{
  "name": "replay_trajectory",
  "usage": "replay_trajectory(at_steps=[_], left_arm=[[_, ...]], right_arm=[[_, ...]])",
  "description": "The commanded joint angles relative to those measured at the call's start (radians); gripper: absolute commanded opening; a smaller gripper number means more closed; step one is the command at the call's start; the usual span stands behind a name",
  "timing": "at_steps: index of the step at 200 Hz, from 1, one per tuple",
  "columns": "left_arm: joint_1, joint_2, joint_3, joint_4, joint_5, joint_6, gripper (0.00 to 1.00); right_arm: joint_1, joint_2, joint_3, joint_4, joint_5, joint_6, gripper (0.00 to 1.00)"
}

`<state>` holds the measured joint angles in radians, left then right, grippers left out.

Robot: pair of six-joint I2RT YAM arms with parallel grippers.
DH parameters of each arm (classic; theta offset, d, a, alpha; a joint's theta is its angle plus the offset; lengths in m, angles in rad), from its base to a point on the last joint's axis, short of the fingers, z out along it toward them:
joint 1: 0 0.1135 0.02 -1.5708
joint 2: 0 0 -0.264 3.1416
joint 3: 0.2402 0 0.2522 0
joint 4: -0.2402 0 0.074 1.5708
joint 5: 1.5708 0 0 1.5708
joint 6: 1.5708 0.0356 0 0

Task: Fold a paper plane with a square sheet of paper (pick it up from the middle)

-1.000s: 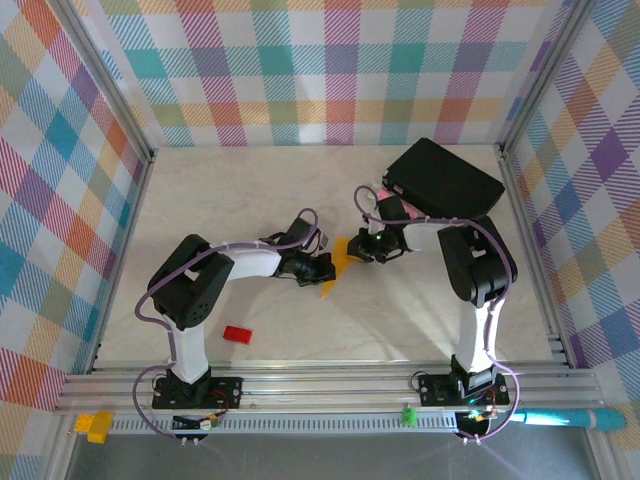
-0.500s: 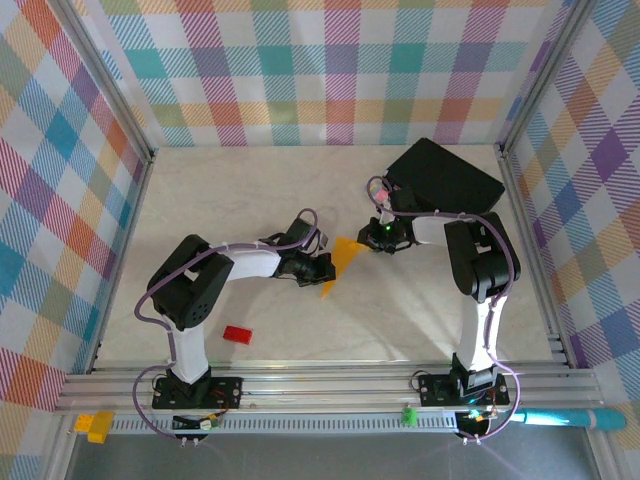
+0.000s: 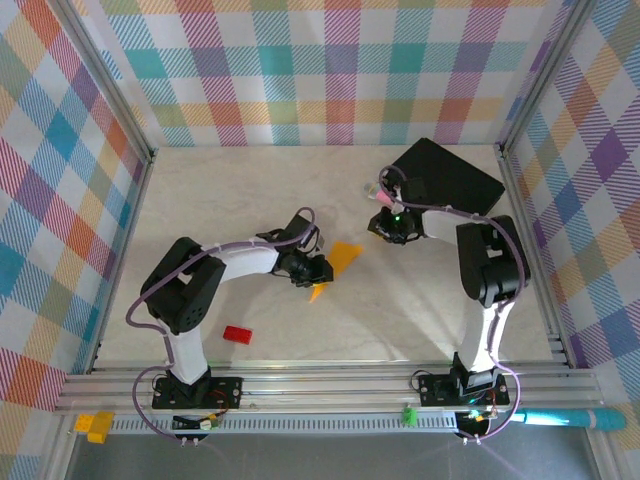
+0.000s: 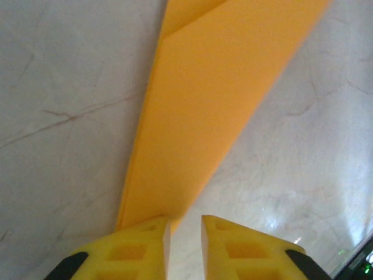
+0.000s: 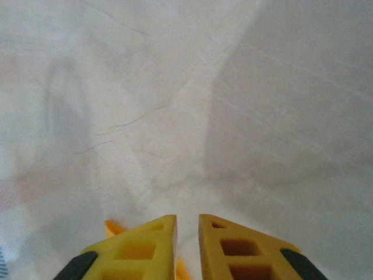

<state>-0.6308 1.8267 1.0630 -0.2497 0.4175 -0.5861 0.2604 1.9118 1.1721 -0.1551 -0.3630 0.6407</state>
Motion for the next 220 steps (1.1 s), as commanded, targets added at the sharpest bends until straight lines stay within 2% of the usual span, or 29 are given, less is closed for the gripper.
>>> replay_trajectory(at_steps=[1,39,67,83,113,144,175,220], left_arm=[[0.033,-0.112,0.063,-0.084,-0.012,0.023,0.33],[0.134,-0.24,0.046,-0.112,-0.039,0.062,0.51],[0.23,-0.338,-0.015,-0.145,-0.094,0.111,0.66],[0.273,-0.394,-0.05,-0.155,-0.136,0.141,0.76],[0.318,-0.486,-0.097,-0.162,-0.192,0.188,0.9],[0.338,-0.542,-0.145,-0.161,-0.222,0.22,0.96],[0.35,-0.561,-0.171,-0.142,-0.24,0.203,0.99],[0.365,-0.606,-0.178,-0.135,-0.192,0.195,1.0]], right_arm=[[0.003,-0.146,-0.016,-0.06,0.009,-0.002,0.24],[0.056,-0.266,-0.024,-0.221,0.1,0.016,0.42],[0.151,-0.303,0.001,-0.33,0.223,0.056,0.6],[0.226,-0.285,0.046,-0.401,0.303,0.083,0.65],[0.37,-0.196,0.152,-0.527,0.444,0.191,0.68],[0.479,-0.109,0.21,-0.525,0.504,0.31,0.67],[0.526,0.015,0.352,-0.642,0.556,0.379,0.67],[0.548,0.145,0.492,-0.798,0.638,0.407,0.68]])
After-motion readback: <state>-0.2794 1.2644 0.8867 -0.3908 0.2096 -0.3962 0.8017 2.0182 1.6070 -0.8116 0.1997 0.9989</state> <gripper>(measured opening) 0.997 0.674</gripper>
